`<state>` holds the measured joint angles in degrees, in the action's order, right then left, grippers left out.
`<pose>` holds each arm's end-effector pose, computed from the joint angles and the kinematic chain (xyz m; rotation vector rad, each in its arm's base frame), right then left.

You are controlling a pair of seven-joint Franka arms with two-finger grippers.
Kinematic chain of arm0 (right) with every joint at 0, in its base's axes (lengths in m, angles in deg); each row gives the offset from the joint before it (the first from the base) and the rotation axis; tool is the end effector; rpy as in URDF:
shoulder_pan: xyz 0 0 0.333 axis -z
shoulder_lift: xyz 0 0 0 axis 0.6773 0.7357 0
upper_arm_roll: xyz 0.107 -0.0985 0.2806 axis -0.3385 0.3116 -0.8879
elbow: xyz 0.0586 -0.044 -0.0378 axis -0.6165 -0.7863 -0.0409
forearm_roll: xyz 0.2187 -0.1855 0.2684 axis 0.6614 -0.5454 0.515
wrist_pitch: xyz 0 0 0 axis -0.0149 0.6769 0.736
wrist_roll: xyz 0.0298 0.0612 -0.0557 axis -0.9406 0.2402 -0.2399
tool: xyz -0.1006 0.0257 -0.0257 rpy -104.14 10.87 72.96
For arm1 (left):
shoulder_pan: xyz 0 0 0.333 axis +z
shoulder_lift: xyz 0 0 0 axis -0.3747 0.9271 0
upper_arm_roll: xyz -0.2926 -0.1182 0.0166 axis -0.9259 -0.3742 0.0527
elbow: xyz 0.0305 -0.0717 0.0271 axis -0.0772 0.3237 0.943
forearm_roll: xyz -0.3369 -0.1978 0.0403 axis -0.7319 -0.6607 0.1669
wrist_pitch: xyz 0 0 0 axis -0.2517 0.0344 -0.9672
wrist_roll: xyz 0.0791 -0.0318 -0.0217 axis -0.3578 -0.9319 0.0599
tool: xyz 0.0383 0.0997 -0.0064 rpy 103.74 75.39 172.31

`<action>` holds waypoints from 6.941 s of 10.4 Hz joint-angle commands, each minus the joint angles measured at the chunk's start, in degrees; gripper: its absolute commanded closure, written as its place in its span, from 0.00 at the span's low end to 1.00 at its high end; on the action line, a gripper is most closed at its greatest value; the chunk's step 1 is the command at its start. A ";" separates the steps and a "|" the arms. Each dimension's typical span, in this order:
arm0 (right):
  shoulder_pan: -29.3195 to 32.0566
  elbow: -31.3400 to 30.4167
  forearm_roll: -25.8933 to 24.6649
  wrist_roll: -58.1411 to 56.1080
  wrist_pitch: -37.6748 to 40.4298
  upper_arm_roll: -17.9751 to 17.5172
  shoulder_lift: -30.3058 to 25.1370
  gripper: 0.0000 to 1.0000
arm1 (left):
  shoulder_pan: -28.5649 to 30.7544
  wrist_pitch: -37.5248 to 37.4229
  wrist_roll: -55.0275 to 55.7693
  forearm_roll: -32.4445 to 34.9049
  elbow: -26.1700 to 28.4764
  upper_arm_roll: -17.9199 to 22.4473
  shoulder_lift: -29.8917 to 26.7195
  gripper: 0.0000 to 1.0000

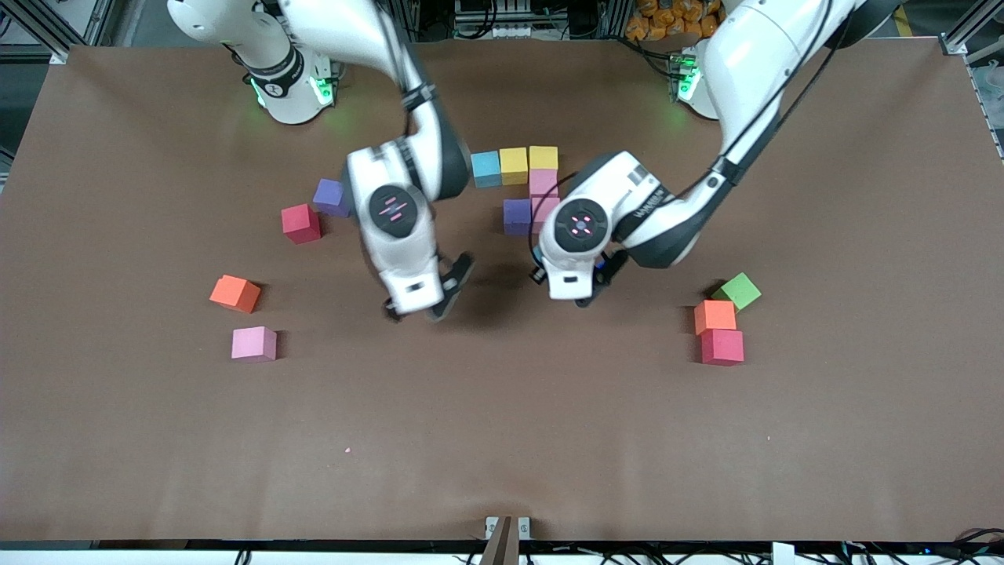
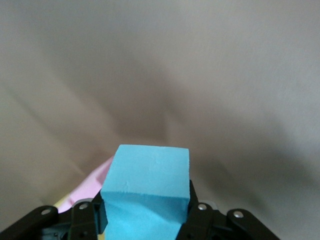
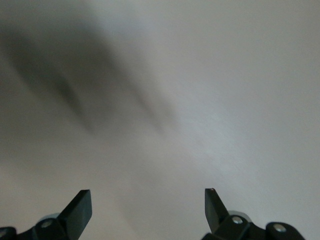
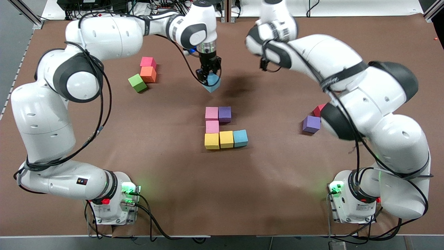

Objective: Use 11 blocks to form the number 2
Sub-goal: 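Place cyan below purple with the left gripper while the right gripper reaches pink, then grasp the pink cube with the right gripper, then carry pink to the row while the left gripper reaches the magenta cube, then place pink below cyan with the right gripper while the left gripper grasps magenta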

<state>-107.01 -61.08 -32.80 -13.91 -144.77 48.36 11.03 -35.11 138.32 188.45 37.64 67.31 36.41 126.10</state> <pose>0.5896 0.3278 0.3063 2.6769 1.5045 -0.1212 0.5099 -0.4489 0.2921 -2.7235 -1.3063 0.4007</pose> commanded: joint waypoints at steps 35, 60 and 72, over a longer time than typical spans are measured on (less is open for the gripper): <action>39.24 -4.27 3.90 17.22 -8.54 -13.19 3.06 0.43 | -10.01 41.87 54.28 0.47 23.40 2.03 -1.50 0.58; 1.72 -0.93 3.89 63.25 -7.57 -13.02 0.51 0.41 | 13.42 1.88 -12.17 0.20 3.28 1.94 -9.33 0.00; -6.55 -2.34 6.36 75.31 -9.68 -14.51 2.70 0.41 | 16.97 2.66 -72.80 3.37 -4.55 15.04 0.69 0.00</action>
<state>-112.30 -62.65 -27.13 60.48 -153.44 33.35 13.35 -17.48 141.66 117.91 39.67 64.56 51.00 125.64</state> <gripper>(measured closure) 0.405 0.000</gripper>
